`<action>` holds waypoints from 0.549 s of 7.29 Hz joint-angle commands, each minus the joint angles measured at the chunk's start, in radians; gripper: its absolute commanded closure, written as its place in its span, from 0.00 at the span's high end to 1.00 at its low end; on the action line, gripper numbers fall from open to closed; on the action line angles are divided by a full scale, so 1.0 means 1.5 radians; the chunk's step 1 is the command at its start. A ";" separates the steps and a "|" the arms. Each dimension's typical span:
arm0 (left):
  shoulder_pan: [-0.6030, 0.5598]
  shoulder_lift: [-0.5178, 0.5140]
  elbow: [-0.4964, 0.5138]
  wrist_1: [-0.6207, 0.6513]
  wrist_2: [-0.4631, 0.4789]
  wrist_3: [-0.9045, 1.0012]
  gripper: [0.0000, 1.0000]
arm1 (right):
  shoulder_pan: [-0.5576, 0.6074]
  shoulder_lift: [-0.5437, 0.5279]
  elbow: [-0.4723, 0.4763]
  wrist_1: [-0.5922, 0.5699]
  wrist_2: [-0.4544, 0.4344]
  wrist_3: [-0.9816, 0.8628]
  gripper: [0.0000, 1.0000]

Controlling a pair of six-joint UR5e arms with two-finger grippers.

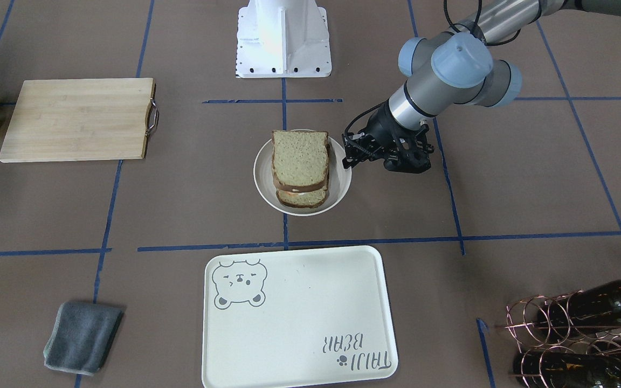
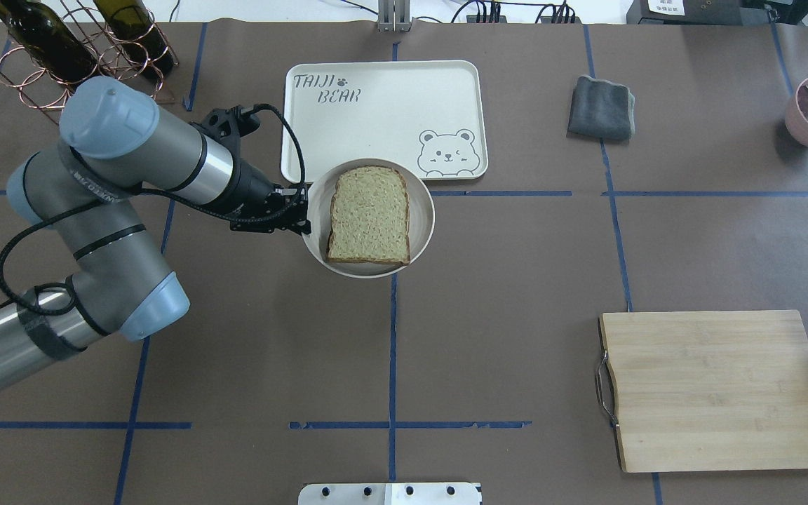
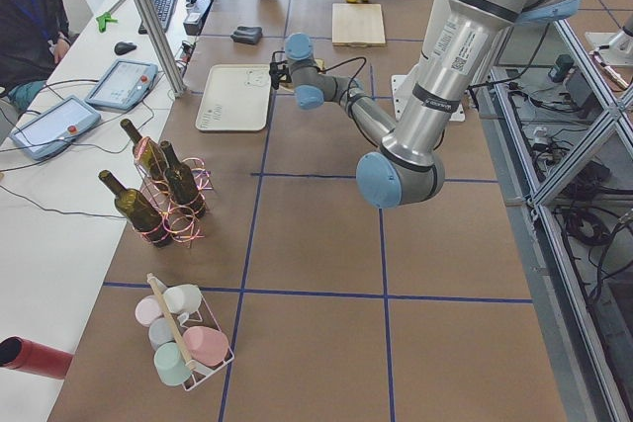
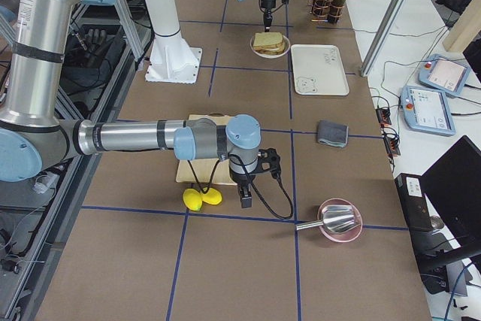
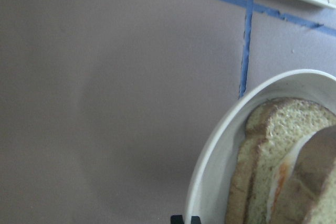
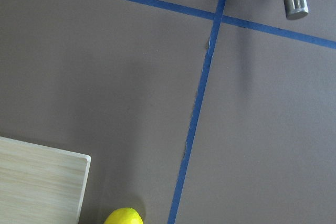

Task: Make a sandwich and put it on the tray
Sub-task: 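Slide the plate with the left gripper onto the white tray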

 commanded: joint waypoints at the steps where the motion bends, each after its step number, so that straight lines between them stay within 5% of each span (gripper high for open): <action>1: -0.045 -0.090 0.127 -0.001 -0.032 0.006 0.00 | 0.007 0.000 0.000 0.000 0.000 0.000 1.00; 4: -0.083 -0.217 0.310 -0.003 -0.062 0.034 0.00 | 0.009 0.000 0.001 0.000 0.000 0.000 1.00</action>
